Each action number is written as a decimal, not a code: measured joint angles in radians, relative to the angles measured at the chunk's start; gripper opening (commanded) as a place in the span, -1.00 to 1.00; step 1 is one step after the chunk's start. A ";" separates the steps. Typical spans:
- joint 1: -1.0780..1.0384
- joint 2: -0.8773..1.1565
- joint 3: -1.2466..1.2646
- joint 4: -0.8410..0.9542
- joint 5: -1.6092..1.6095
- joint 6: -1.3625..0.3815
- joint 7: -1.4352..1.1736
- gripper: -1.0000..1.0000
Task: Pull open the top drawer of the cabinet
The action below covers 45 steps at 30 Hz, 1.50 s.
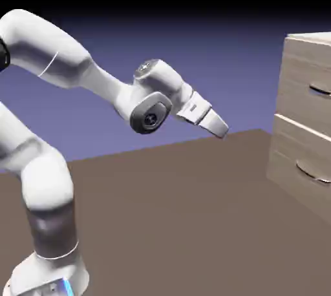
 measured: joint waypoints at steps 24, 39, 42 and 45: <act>0.636 -0.321 -0.389 0.359 -0.847 -0.159 -1.044 0.00; 1.034 -0.521 -0.631 0.584 -1.376 -0.258 -1.696 0.00; 1.114 -0.561 -0.680 0.629 -1.482 -0.278 -1.827 0.00; 1.193 -0.602 -0.729 0.674 -1.587 -0.298 -1.957 0.00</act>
